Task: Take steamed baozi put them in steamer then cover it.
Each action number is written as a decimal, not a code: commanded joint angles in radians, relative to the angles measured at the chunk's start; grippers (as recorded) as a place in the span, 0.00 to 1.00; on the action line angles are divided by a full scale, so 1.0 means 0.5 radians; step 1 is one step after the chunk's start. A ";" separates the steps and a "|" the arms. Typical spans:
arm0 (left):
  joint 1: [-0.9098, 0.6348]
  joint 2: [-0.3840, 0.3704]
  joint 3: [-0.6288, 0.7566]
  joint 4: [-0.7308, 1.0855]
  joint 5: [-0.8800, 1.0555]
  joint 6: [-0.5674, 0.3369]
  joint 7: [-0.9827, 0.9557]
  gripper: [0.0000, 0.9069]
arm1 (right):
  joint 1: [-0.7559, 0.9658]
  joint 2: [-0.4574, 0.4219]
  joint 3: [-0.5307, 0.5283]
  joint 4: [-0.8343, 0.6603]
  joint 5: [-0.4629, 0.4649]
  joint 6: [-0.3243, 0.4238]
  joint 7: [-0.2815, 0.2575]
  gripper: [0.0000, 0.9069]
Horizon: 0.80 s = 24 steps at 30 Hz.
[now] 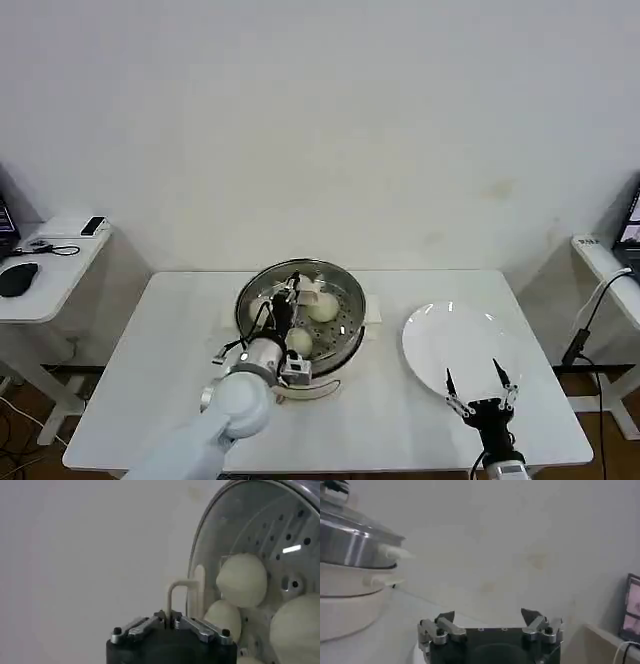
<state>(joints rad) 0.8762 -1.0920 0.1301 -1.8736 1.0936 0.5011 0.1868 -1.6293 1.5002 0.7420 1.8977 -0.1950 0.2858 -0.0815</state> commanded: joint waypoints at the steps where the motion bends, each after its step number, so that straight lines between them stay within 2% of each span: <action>1: 0.106 0.045 -0.091 -0.102 0.001 -0.007 -0.020 1.00 | 0.003 -0.002 -0.010 -0.003 0.000 -0.002 0.000 1.00; 15: 0.688 0.176 -0.406 -0.636 0.003 -0.085 -0.125 1.00 | 0.004 -0.041 -0.025 -0.029 0.046 -0.028 0.019 1.00; 17: 0.812 0.164 -0.535 -0.720 -0.084 -0.112 -0.225 1.00 | 0.004 -0.042 -0.031 -0.037 0.060 -0.034 0.022 1.00; 18: 0.922 0.152 -0.585 -0.735 -0.143 -0.181 -0.290 1.00 | 0.004 -0.040 -0.046 -0.037 0.080 -0.048 0.018 1.00; 19: 1.026 0.145 -0.791 -0.732 -0.273 -0.299 -0.404 1.00 | 0.003 -0.042 -0.058 -0.044 0.111 -0.063 0.005 1.00; 21: 1.188 0.132 -0.998 -0.681 -0.562 -0.399 -0.552 1.00 | 0.022 -0.066 -0.106 -0.091 0.246 -0.085 -0.022 1.00; 24: 1.366 0.040 -1.355 -0.524 -1.454 -0.686 -0.691 1.00 | 0.045 -0.063 -0.137 -0.142 0.270 -0.067 -0.037 1.00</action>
<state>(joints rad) 1.2115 -1.0301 -0.1158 -2.1251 1.0205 0.4153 0.0723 -1.6235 1.4768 0.7147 1.8717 -0.1480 0.2586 -0.0815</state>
